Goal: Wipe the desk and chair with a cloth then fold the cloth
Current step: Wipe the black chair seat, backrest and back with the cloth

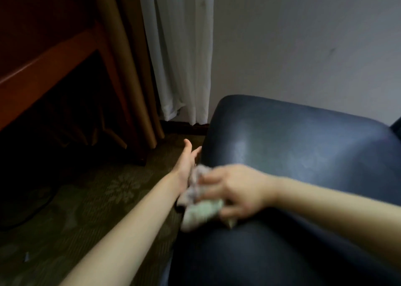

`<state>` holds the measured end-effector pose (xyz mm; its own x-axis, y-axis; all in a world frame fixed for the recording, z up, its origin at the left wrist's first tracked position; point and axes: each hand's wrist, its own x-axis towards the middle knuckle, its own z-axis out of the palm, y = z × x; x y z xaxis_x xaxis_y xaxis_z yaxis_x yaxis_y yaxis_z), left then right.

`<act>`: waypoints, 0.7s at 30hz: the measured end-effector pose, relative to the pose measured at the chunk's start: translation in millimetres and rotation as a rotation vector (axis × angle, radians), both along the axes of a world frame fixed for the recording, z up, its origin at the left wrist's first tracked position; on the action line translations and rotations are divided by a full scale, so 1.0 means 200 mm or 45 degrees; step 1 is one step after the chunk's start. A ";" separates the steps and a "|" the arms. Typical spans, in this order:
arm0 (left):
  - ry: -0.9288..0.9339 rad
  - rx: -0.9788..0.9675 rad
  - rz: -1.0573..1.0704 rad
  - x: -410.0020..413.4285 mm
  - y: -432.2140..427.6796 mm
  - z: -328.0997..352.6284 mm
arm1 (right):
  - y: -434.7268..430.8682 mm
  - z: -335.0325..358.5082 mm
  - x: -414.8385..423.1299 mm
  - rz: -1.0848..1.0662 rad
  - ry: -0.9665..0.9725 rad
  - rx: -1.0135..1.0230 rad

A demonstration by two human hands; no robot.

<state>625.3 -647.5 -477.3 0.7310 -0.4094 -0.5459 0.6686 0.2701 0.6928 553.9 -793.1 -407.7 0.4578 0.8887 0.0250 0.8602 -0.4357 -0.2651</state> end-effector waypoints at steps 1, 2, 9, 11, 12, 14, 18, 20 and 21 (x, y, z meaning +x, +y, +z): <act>-0.021 -0.016 0.005 -0.01 0.00 -0.01 | -0.03 0.00 0.15 -0.143 -0.033 -0.043; -0.059 -0.009 -0.018 -0.01 0.01 -0.03 | -0.08 -0.01 0.33 -0.337 -0.073 -0.093; -0.110 0.181 -0.177 -0.03 0.06 -0.12 | -0.26 -0.01 1.11 -1.382 -0.093 -0.200; -0.075 0.139 -0.147 -0.03 0.05 -0.09 | -0.20 -0.01 1.01 -1.273 -0.091 -0.200; -0.044 0.106 -0.111 -0.03 0.04 -0.09 | -0.18 -0.02 0.93 -1.162 -0.095 -0.170; -0.006 0.082 -0.021 0.00 0.02 -0.11 | -0.14 -0.04 0.67 -0.938 -0.098 -0.141; 0.035 0.124 0.160 0.07 -0.04 -0.10 | -0.07 -0.02 -0.02 -0.506 -0.036 0.034; 0.015 0.218 0.157 0.08 -0.06 -0.08 | -0.10 -0.01 -0.21 -0.368 0.021 0.057; -0.004 0.271 0.143 0.08 -0.07 -0.07 | -0.13 -0.01 -0.23 -0.330 0.037 0.066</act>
<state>640.7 -662.3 -492.0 0.7671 -0.2011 -0.6091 0.6406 0.1902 0.7440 508.0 -819.8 -409.1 0.6713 0.7395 0.0510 0.7133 -0.6257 -0.3157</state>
